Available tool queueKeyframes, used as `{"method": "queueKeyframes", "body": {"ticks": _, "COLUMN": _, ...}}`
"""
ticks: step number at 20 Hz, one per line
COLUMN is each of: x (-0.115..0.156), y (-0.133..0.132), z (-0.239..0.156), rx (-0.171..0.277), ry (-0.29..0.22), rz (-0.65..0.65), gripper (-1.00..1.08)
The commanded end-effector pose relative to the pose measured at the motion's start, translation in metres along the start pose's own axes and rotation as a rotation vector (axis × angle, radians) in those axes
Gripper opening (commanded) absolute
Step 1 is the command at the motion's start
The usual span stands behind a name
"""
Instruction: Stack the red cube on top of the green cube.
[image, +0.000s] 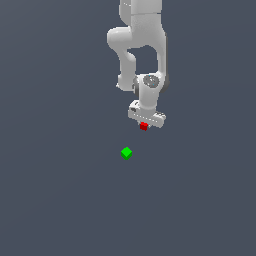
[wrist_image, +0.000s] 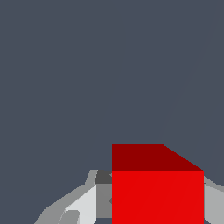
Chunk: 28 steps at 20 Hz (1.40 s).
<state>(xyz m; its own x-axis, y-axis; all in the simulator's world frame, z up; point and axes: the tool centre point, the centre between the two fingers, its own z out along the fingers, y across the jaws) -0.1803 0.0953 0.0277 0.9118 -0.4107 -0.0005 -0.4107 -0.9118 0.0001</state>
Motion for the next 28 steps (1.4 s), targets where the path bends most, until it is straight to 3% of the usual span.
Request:
{"method": "queueKeyframes", "body": {"ticks": 1, "x": 0.000, "y": 0.000, "z": -0.007, "rx": 0.001, "ry": 0.001, "rz": 0.000, "gripper": -1.00}}
{"method": "queueKeyframes", "body": {"ticks": 17, "x": 0.000, "y": 0.000, "z": -0.084, "rx": 0.000, "ry": 0.001, "rz": 0.001, "gripper": -1.00}}
{"method": "queueKeyframes", "body": {"ticks": 28, "x": 0.005, "y": 0.001, "z": -0.090, "rx": 0.000, "ry": 0.001, "rz": 0.001, "gripper": -1.00}}
